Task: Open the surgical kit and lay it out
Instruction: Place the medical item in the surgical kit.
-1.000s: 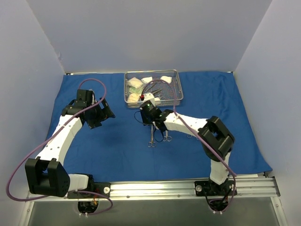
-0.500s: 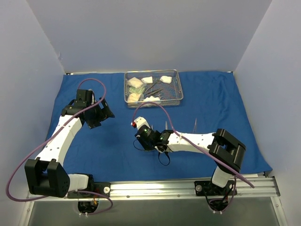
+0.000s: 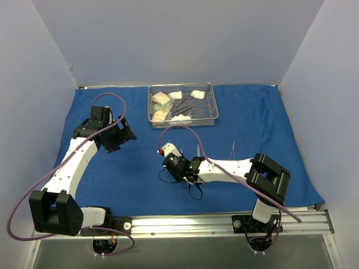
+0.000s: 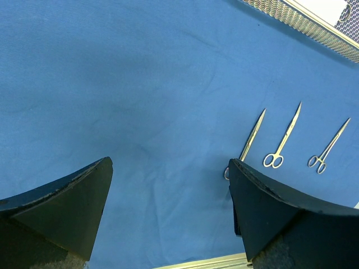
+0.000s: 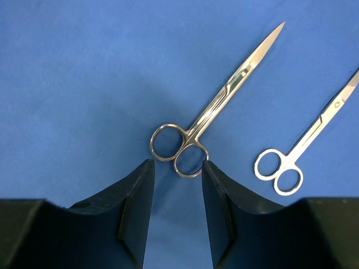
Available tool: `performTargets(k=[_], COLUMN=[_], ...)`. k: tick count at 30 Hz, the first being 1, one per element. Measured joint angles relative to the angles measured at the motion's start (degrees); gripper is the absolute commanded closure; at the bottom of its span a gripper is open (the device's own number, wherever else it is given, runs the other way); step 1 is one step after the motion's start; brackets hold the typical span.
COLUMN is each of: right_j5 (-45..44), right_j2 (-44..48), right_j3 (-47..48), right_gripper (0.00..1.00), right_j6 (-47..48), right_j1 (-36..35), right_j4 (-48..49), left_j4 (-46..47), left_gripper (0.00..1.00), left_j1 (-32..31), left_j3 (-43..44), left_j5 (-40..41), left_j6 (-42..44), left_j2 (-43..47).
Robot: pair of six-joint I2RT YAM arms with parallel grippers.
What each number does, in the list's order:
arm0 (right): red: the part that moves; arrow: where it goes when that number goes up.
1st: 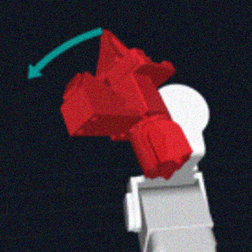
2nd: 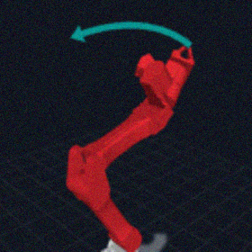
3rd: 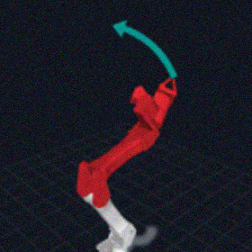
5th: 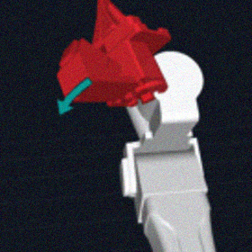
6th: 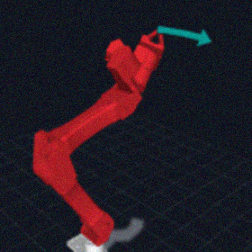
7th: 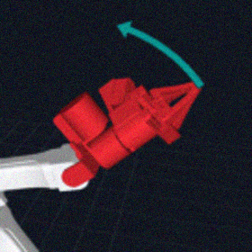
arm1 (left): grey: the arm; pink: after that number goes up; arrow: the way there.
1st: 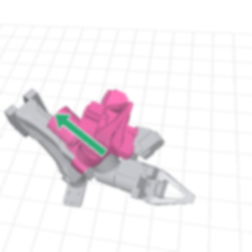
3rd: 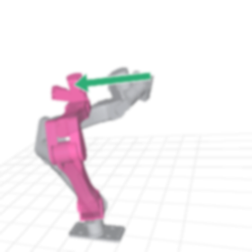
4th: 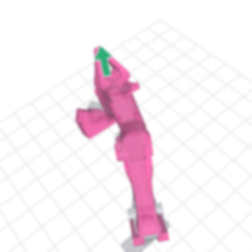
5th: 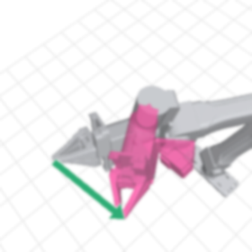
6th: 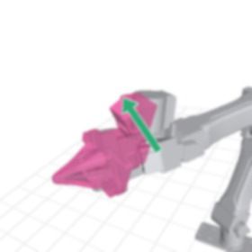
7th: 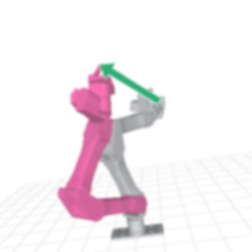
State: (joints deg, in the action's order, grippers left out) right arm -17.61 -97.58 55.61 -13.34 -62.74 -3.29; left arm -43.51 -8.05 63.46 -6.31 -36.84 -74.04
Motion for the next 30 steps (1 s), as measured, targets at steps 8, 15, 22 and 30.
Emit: performTargets(k=[8,15,22,30], right_j5=[-0.5,-2.1,-2.8,-3.0], right_j2=[-1.4,-2.9,-3.4,-3.6], right_j3=[-0.1,0.0,0.2,0.2], right_gripper=[0.65,0.67,0.68,0.68], right_j6=[-0.1,-0.7,-2.0,-2.1], right_j1=[-0.4,-0.2,1.6,2.4], right_j4=[-1.4,-1.6,-0.4,0.5], left_j4=[0.0,0.0,0.0,0.0], left_gripper=[0.06,0.06,0.06,0.06], left_j1=[0.0,0.0,0.0,0.0], left_j3=[0.0,0.0,0.0,0.0], left_j5=[0.0,0.0,0.0,0.0], left_j6=[0.0,0.0,0.0,0.0], left_j2=[0.0,0.0,0.0,0.0])
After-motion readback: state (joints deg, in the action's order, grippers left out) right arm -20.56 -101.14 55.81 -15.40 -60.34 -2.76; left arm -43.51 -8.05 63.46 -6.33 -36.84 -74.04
